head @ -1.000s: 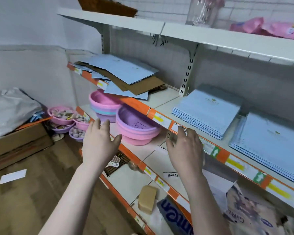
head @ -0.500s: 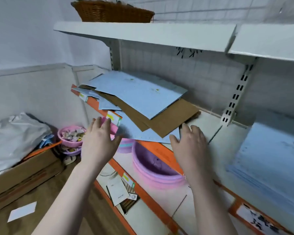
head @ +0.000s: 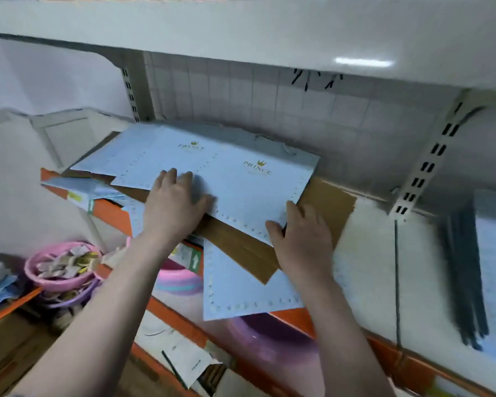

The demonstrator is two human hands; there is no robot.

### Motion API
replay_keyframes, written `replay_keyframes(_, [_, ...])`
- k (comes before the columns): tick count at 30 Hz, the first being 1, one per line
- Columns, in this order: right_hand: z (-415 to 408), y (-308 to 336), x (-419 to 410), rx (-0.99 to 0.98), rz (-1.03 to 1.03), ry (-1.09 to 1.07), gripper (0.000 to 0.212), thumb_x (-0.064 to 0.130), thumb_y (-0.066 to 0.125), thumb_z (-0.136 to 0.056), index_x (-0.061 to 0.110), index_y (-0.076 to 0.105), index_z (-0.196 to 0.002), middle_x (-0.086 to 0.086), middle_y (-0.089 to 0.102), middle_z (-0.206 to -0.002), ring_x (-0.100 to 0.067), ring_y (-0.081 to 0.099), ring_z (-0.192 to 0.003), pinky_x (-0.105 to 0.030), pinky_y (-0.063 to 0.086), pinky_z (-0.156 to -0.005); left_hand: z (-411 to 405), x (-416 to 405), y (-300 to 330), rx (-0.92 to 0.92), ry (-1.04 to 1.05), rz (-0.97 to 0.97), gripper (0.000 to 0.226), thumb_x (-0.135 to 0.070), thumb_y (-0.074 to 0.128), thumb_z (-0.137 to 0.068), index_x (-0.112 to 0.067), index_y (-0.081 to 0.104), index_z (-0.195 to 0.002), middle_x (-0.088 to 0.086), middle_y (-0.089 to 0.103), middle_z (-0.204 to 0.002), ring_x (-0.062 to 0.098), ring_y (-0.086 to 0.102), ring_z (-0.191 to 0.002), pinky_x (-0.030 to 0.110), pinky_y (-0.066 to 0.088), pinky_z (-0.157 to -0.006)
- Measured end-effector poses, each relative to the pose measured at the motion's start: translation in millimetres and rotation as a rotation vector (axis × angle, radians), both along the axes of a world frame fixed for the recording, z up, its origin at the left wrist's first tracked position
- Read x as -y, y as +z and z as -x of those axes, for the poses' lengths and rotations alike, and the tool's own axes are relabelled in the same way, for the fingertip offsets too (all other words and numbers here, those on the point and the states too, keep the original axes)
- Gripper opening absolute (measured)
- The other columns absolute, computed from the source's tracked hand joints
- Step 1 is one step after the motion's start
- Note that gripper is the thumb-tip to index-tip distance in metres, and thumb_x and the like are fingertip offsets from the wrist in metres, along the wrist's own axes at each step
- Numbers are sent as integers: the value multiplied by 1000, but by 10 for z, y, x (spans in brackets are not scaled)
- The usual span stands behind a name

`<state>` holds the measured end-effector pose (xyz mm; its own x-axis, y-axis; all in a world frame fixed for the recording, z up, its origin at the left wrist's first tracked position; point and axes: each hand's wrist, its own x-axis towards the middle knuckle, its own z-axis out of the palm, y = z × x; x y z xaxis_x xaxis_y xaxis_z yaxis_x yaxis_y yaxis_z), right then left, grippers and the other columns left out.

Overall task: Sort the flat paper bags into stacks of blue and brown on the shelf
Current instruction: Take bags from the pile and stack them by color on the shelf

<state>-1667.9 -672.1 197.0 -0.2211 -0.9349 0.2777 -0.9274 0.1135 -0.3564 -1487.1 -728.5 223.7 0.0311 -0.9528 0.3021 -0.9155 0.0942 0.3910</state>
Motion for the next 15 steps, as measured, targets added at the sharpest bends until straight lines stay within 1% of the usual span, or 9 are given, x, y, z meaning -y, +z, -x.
replay_keyframes(3, [-121,-12,134,9,-38,-61,49,44,37,-98,12,39,-135,-11,48,-125,-26,42,-119,-35,33,-99,-12,361,3,28,-104,-54,57,-41,53,-91,-7,43,-135,19,39,-140,32,30,-132,38,26,-106])
replay_keyframes(7, [-248,-64,218,-5,48,-162,49,43,46,-96,5,51,-126,-16,58,-108,-32,52,-104,-38,40,-88,51,742,-3,61,-218,-78,53,-47,49,-91,-9,47,-127,16,47,-130,33,41,-121,40,35,-98])
replay_keyframes(10, [-301,-95,238,-30,20,-207,50,44,42,-97,7,48,-129,-12,56,-112,-29,50,-108,-35,38,-91,130,909,-9,85,-271,-77,54,-52,50,-88,-8,47,-120,16,52,-121,34,45,-114,41,38,-94])
replay_keyframes(13, [-324,-105,258,-30,25,-228,47,43,42,-96,9,48,-128,-9,55,-113,-26,48,-109,-33,36,-93,177,993,2,81,-261,-65,66,-54,57,-83,-6,44,-126,20,48,-125,37,43,-117,42,37,-94])
replay_keyframes(15, [-343,-90,267,-18,21,-237,45,43,42,-96,10,47,-126,-8,54,-114,-25,46,-111,-30,33,-94,154,1057,13,38,-237,-66,72,-54,62,-80,-5,42,-128,22,47,-127,38,42,-118,42,37,-94])
